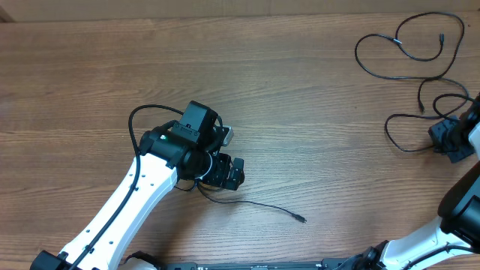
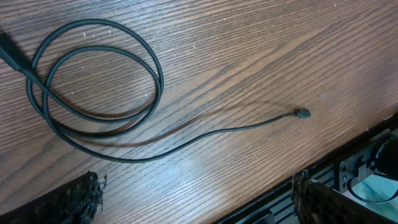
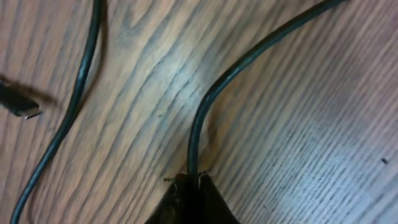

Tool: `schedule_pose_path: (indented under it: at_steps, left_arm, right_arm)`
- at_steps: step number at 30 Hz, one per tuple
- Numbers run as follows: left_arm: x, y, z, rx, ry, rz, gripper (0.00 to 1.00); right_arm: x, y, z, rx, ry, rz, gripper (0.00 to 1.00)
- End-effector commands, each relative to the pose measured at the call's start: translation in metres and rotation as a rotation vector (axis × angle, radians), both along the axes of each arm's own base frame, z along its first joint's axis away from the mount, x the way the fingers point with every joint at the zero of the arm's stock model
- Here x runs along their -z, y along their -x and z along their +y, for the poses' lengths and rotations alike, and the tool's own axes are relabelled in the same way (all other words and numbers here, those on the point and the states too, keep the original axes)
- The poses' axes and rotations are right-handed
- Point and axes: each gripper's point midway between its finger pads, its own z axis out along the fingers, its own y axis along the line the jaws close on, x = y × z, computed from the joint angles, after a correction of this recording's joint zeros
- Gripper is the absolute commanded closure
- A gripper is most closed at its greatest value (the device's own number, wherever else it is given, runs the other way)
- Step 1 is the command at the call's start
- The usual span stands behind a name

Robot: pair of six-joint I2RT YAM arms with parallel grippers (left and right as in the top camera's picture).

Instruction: Untangle cables

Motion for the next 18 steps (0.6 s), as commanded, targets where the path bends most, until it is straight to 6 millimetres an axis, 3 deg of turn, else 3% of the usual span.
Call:
schedule_pose_path:
  at_steps: [1, 18]
  left_arm:
    - [-0.010, -0.004, -0.003, 0.002, 0.015, -0.036, 0.01]
    - [-0.010, -0.004, -0.003, 0.002, 0.015, -0.036, 0.01]
  right_arm:
    - [0.003, -0.002, 0.004, -0.028, -0.024, -0.010, 0.92]
    - [0.003, -0.012, 0.017, -0.181, -0.057, -0.048, 0.96]
